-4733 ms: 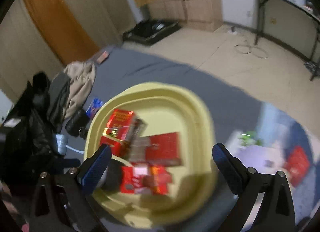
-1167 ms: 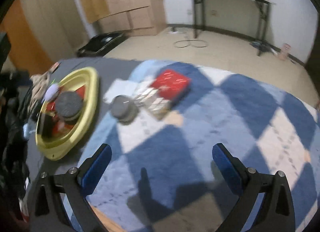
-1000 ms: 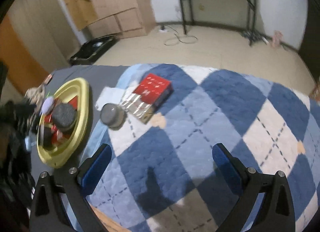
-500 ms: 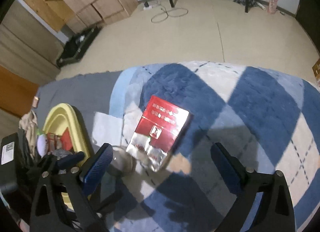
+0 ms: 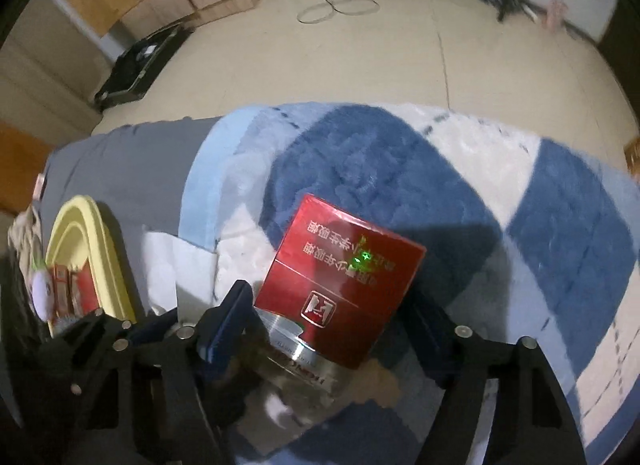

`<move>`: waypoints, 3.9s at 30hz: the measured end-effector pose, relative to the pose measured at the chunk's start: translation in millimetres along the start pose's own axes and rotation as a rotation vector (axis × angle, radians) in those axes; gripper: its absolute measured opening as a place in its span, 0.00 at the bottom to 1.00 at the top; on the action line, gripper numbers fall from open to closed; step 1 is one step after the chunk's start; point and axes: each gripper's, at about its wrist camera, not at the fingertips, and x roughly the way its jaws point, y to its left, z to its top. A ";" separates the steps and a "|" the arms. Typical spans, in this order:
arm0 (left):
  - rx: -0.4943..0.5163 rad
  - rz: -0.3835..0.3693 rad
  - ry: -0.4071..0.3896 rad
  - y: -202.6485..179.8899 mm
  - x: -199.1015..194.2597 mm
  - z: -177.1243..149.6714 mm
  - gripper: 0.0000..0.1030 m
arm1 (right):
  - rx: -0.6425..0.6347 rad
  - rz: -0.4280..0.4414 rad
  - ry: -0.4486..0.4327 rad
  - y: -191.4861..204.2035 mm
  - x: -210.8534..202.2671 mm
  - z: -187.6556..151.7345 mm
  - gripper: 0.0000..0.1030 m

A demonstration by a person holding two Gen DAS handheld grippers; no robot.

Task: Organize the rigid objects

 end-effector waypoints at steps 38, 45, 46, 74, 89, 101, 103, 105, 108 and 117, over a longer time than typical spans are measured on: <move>-0.524 -0.066 -0.027 201.7 -122.4 -150.5 0.54 | -0.582 0.171 0.066 252.9 20.5 -2.4 0.55; -0.492 -0.038 -0.025 202.5 -111.0 -136.4 0.55 | -0.578 0.122 0.102 273.3 64.8 1.7 0.56; -0.501 -0.046 -0.022 202.1 -107.0 -137.0 0.55 | -0.574 0.126 0.104 276.2 70.7 1.6 0.58; -0.758 0.259 -0.296 46.1 -115.1 -262.7 1.00 | -0.579 0.237 -0.415 95.6 -26.7 -148.3 1.00; -0.699 0.429 -0.332 56.5 -43.9 -251.6 1.00 | -0.788 0.087 -0.303 113.3 48.7 -217.5 1.00; -0.709 0.435 -0.336 61.8 -44.6 -248.7 1.00 | -0.761 0.040 -0.333 126.1 55.1 -209.3 1.00; -0.710 0.432 -0.338 61.1 -44.6 -248.8 1.00 | -0.759 0.044 -0.331 125.6 55.6 -208.7 1.00; -0.709 0.434 -0.337 59.5 -44.5 -248.4 1.00 | -0.760 0.042 -0.332 126.1 55.6 -209.5 1.00; -0.710 0.433 -0.338 59.6 -44.5 -248.1 1.00 | -0.760 0.042 -0.332 125.3 55.2 -209.1 1.00; -0.710 0.432 -0.338 61.8 -44.6 -248.7 1.00 | -0.760 0.041 -0.333 125.9 55.3 -209.4 1.00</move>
